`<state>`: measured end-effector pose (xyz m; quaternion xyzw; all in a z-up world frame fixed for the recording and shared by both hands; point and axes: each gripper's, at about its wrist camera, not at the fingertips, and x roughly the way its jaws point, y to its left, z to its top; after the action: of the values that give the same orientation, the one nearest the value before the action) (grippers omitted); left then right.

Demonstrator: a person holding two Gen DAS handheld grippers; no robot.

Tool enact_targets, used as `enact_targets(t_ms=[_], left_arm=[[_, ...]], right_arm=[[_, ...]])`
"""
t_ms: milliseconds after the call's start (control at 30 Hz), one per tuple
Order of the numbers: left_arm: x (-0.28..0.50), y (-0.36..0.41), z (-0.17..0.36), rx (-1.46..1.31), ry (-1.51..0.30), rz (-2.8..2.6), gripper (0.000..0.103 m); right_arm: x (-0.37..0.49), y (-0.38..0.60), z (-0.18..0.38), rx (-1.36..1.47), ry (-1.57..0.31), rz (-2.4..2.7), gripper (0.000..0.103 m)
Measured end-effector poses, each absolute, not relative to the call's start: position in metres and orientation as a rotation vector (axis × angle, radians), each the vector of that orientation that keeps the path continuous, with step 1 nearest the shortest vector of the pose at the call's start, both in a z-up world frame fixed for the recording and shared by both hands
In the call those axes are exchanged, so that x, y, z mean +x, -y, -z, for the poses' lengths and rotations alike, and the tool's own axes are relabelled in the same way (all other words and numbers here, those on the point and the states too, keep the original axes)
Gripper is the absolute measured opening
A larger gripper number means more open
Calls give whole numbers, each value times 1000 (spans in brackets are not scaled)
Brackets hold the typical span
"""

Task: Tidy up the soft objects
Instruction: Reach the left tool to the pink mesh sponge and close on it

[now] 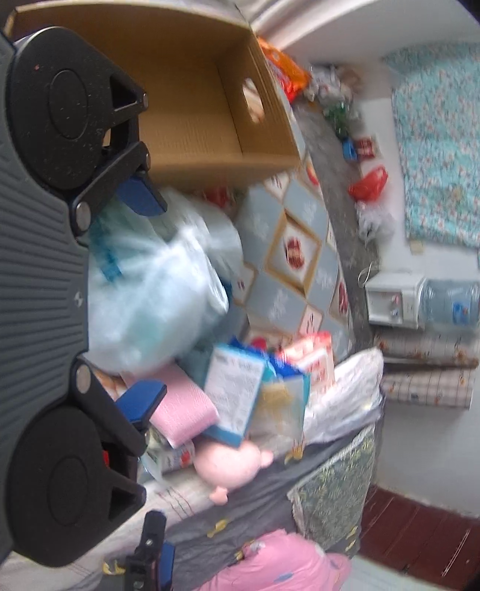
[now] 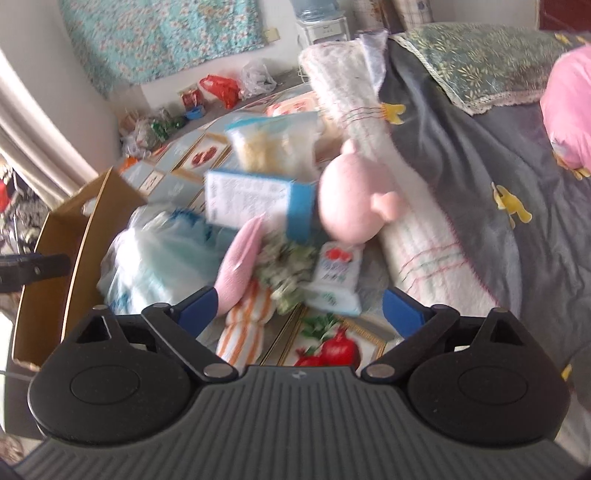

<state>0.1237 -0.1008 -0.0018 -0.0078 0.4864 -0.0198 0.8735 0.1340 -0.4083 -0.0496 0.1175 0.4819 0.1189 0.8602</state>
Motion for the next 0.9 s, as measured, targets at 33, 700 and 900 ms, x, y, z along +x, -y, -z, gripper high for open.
enact_targets(t_ms=[33,700,900], left_arm=[[132,108,5,-22,-1030,50,92],[193,199,84,105,-1271,354,65],[198,214,104,192,-1286,324,63]], right_arm=[[142,416,52,268,-1010,-252,93],[230,445,97,474,-1102,-529,44],[242,435,100,481,-1098,-595,43]])
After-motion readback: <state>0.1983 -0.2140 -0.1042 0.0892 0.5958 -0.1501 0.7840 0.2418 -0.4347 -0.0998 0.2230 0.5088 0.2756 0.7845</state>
